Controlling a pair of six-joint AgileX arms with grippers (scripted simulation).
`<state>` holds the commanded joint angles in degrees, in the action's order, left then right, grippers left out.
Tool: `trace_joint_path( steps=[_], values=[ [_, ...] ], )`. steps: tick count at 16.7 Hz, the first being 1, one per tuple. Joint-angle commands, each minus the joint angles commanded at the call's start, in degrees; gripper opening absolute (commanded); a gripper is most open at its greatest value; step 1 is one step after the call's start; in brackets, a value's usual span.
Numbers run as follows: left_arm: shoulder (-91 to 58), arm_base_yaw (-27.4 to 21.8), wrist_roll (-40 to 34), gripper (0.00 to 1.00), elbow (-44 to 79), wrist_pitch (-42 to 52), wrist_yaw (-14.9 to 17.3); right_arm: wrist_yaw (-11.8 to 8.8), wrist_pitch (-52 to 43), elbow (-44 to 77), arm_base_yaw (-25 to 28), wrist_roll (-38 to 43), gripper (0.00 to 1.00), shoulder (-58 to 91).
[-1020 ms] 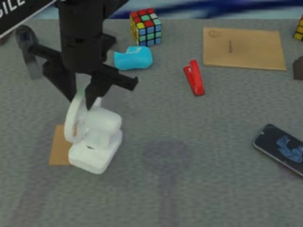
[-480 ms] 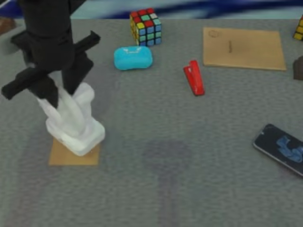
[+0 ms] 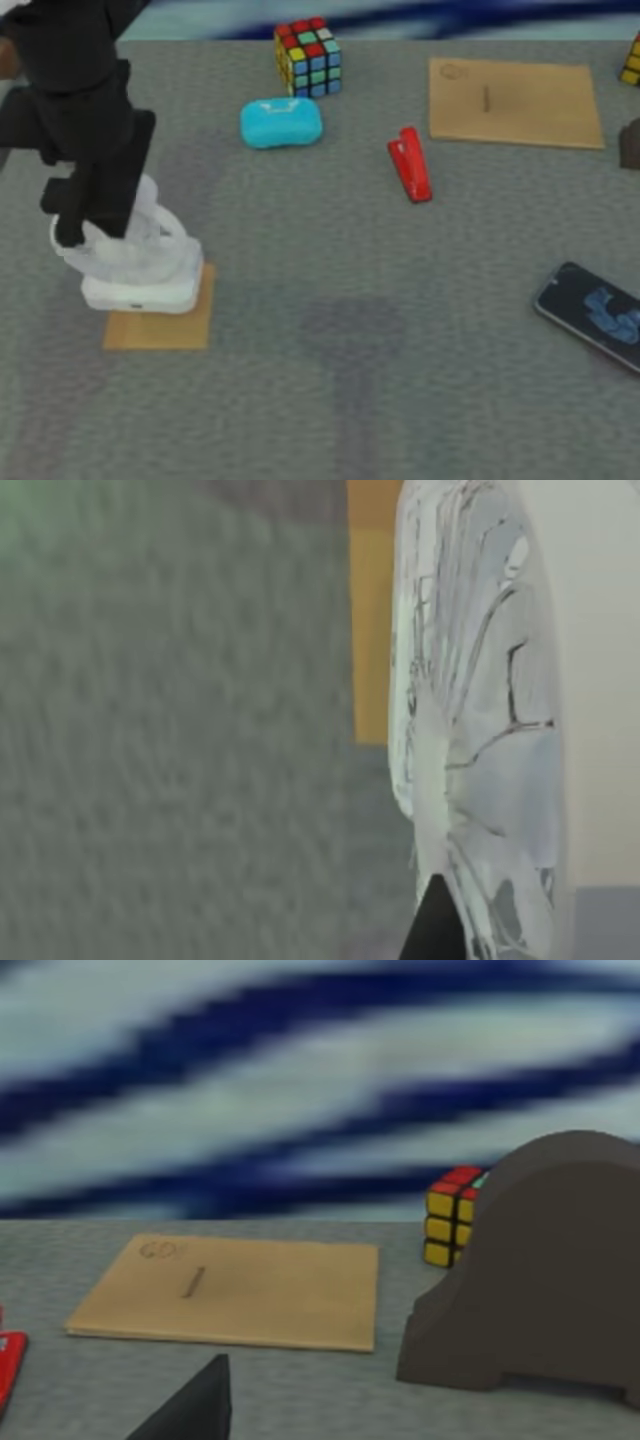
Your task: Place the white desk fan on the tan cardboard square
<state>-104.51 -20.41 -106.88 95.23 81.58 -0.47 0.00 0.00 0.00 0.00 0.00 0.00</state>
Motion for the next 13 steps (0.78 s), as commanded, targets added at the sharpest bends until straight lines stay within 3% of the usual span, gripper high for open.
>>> trace_joint_path(
  steps=[8,13],
  values=[
    [-0.02,0.06,-2.55,0.0,-0.68,-0.74,0.42,0.0,0.0,0.0,0.0,0.0,1.0,0.0],
    [-0.27,0.61,-2.37,0.0,-6.38,-6.93,0.47,0.0,0.0,0.0,0.0,0.0,1.0,0.0]
  ],
)
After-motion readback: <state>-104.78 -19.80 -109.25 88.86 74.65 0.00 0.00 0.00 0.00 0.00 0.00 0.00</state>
